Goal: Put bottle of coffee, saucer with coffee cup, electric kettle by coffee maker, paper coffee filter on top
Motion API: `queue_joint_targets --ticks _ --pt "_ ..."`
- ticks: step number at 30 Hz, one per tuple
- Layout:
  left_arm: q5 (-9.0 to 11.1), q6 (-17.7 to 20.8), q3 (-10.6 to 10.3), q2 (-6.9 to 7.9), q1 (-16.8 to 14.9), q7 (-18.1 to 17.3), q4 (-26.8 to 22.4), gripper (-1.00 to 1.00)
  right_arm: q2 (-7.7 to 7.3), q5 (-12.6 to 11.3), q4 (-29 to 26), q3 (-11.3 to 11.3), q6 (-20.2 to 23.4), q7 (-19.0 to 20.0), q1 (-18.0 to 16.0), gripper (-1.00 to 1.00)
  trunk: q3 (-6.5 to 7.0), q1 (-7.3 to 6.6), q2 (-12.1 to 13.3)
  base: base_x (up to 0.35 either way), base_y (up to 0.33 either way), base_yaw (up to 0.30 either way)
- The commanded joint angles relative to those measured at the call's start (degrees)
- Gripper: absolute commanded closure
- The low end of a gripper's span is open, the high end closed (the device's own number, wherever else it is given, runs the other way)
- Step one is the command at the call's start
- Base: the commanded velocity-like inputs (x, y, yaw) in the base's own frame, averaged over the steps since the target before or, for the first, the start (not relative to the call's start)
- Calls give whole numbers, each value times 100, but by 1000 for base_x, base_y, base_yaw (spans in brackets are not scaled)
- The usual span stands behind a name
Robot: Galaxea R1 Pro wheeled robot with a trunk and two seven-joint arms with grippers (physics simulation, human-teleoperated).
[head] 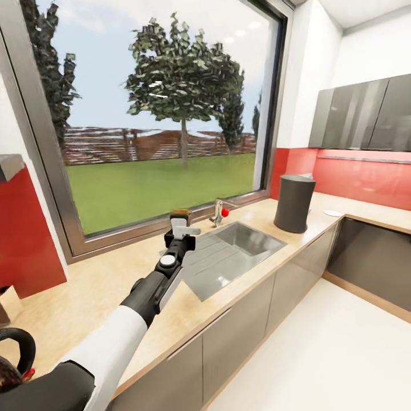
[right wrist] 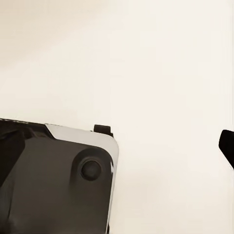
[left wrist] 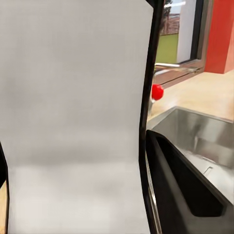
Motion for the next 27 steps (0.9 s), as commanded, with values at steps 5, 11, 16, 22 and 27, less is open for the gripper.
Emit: queue_joint_targets --ticks 5,11,16,22,27 --pt "32 -111 -26 0 110 24 7 100 -1 -9 4 44 -14 -19 -1 -100 -2 5 -4 238 -171 0" --pt "32 -167 -29 0 193 15 9 100 -1 -10 4 43 -14 -19 -1 -100 -2 5 -4 231 -180 0" --pt "33 -170 -29 0 228 14 9 100 -1 -9 4 34 -16 -25 -1 -100 -2 5 -4 79 -248 0" --pt "33 -170 -29 0 237 14 9 100 -9 -9 1 20 -27 -28 -1 -100 -2 5 -4 5 -272 0" --pt "33 -170 -29 0 237 14 15 100 -6 -21 -4 19 -21 -29 -1 -100 -2 5 -4 34 -273 0"
